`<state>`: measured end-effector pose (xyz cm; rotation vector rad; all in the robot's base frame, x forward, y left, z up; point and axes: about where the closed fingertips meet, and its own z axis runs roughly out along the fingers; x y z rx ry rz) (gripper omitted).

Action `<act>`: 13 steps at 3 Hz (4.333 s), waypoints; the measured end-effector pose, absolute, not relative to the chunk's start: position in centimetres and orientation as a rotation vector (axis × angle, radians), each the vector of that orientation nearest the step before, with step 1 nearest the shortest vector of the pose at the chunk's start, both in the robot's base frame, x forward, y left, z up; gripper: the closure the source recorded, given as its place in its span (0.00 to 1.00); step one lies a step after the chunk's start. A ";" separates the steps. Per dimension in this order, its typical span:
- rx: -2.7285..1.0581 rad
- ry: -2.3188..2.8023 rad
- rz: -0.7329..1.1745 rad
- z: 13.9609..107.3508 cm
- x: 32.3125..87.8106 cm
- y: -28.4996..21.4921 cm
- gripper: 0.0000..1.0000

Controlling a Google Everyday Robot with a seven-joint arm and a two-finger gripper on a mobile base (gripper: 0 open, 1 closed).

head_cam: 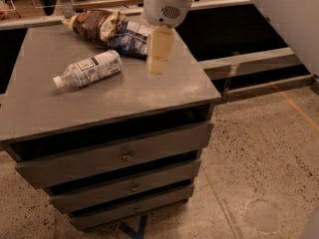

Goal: Place blue plastic bottle upright

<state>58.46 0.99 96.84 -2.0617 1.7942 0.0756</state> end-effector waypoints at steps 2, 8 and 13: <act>-2.160 1.682 0.155 95.8 62.4 5.4 0.00; -2.339 1.554 0.242 88.7 69.4 14.9 0.00; -2.476 1.462 0.270 85.2 69.6 21.3 0.18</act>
Offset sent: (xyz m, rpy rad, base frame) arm 0.0687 0.0751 -0.0154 0.0242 0.0693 0.2207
